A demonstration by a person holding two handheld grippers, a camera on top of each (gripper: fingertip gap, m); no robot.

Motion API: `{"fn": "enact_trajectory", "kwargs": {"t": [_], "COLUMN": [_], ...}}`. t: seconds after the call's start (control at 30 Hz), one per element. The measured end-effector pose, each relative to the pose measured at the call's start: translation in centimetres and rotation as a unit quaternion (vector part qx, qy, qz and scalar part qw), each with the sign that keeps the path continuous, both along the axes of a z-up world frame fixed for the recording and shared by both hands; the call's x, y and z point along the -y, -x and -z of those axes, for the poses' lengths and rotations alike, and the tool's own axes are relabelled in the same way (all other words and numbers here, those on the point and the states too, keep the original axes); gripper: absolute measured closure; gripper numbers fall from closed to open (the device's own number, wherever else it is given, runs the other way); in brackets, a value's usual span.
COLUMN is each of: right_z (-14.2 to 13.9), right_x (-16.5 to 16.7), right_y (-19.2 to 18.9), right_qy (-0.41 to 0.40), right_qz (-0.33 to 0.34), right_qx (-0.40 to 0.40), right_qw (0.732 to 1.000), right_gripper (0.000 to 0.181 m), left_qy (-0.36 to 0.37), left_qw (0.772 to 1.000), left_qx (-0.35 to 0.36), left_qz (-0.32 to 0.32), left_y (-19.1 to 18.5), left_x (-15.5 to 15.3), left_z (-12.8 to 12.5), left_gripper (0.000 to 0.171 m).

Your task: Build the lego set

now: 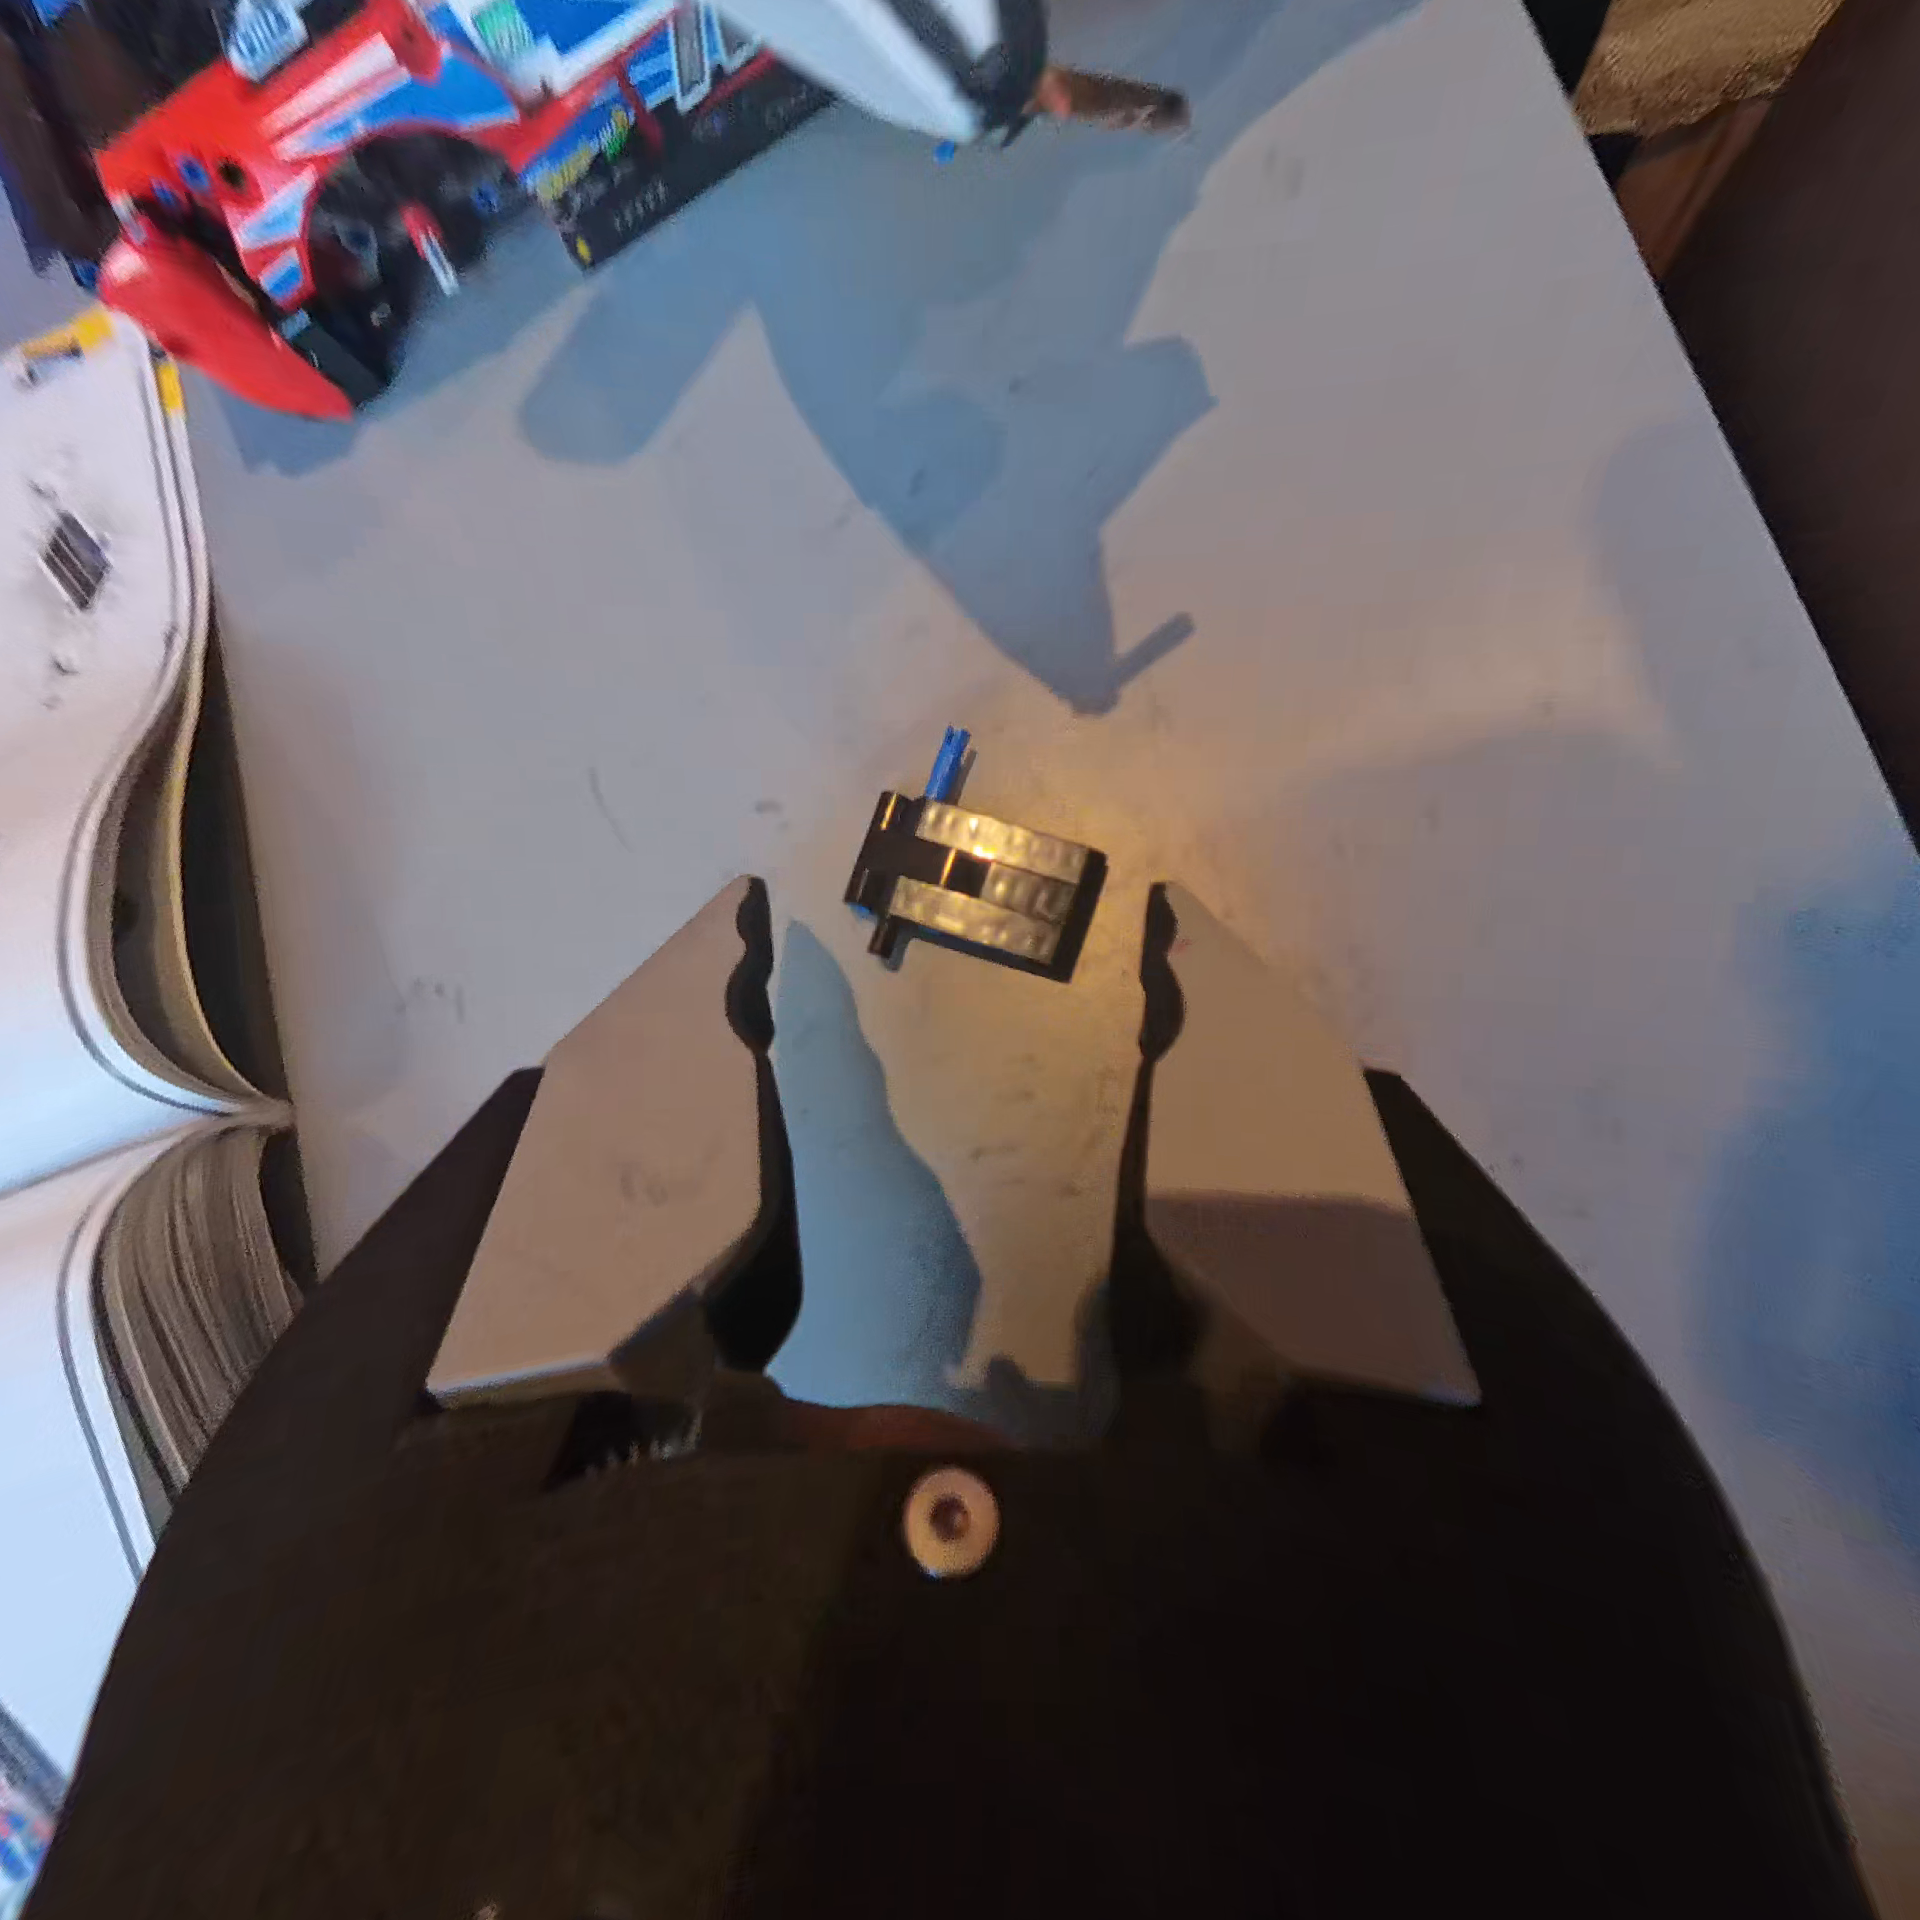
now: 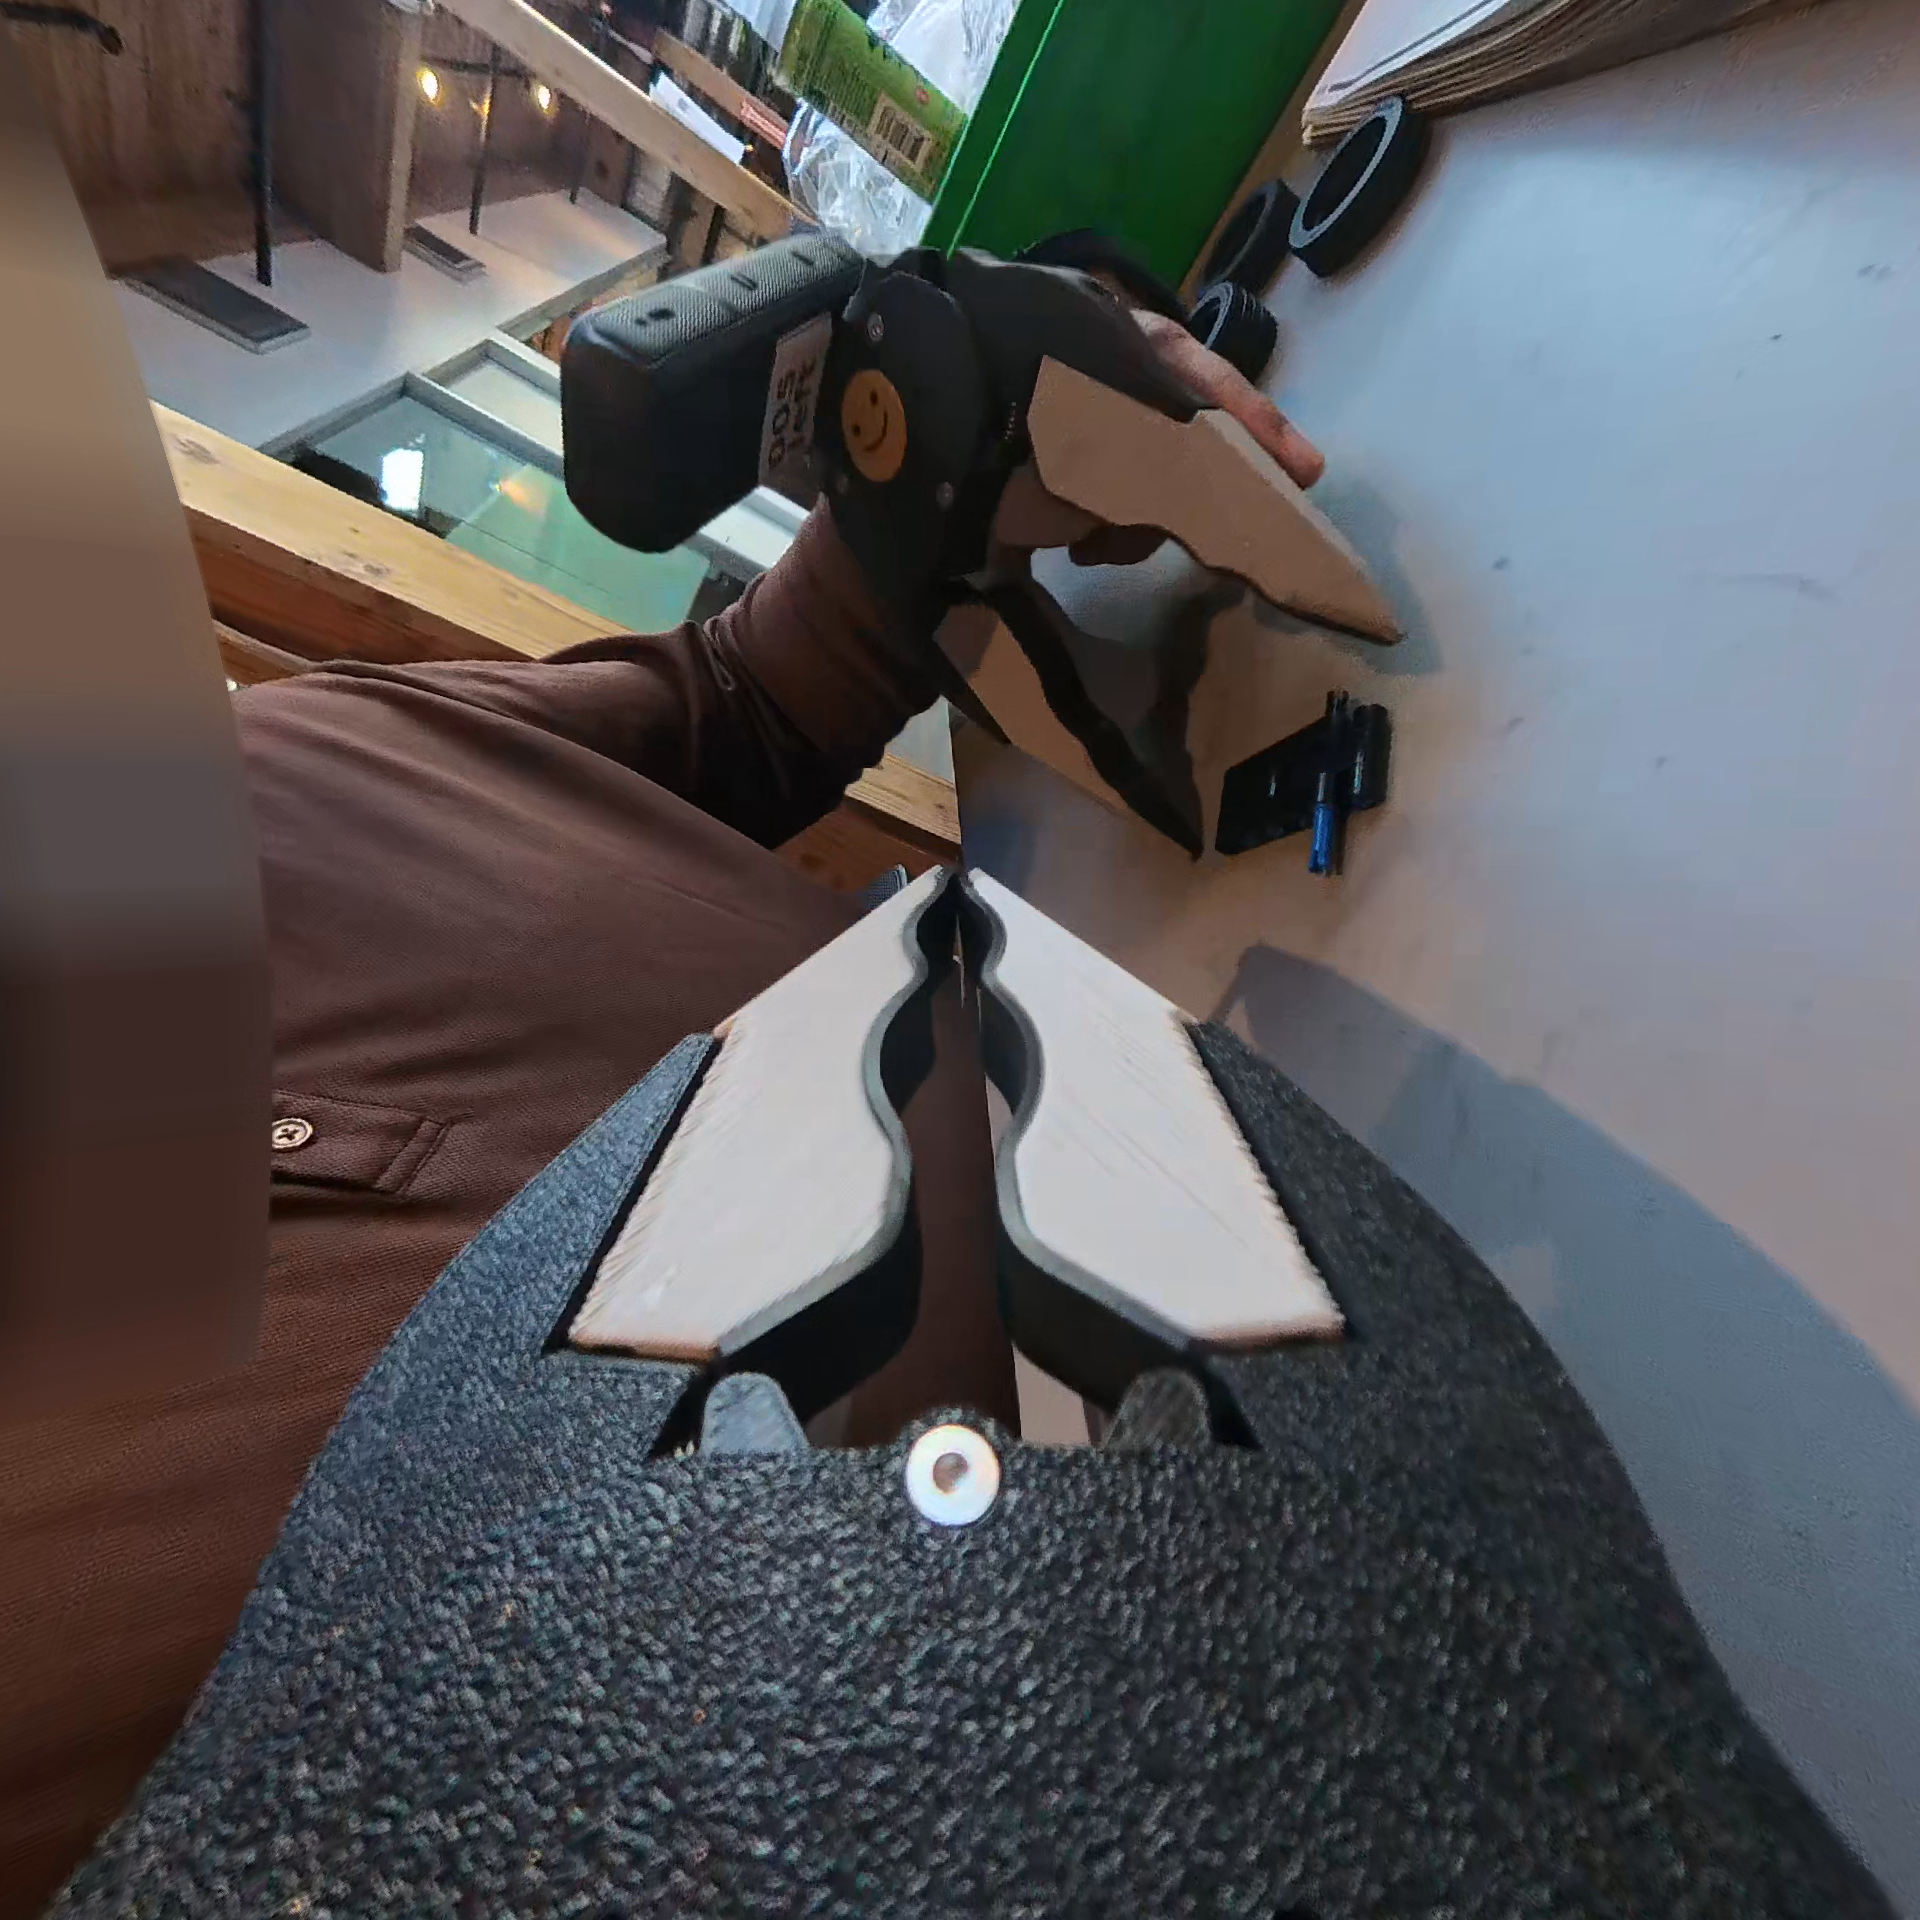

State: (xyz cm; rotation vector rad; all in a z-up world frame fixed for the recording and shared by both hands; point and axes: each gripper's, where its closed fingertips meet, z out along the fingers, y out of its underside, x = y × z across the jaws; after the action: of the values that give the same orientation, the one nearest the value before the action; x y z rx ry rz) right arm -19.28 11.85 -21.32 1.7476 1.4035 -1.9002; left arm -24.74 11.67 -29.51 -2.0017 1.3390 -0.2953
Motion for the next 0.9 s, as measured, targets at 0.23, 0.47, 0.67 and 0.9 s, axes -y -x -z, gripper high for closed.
{"fn": "enact_trajectory", "kwargs": {"t": [0.23,0.47,0.67,0.9], "right_z": [-0.4,-0.5,-0.1,-0.9], "right_x": [-0.5,-0.2,-0.5,-0.8], "right_y": [-1.1,-1.1,-0.9,0.5], "right_qy": [-0.007,-0.01,-0.014,-0.023], "right_qz": [0.0,-0.004,0.006,0.041], "right_qx": [-0.007,-0.008,-0.003,-0.043], "right_qw": [1.0,1.0,1.0,0.998], "right_gripper": [0.181,0.181,0.181,0.181], "left_qy": [0.067,0.118,0.101,0.026], "left_qw": [0.997,0.991,0.99,0.988], "left_qx": [0.028,0.053,0.086,0.102], "left_qz": [-0.018,-0.038,-0.055,-0.114], "left_y": [-1.2,-3.0,-3.6,-1.4], "left_x": [2.7,4.7,5.6,3.5], "left_z": [0.6,0.5,-0.6,-1.8], "left_gripper": [0.096,0.083,0.085,0.102]}}
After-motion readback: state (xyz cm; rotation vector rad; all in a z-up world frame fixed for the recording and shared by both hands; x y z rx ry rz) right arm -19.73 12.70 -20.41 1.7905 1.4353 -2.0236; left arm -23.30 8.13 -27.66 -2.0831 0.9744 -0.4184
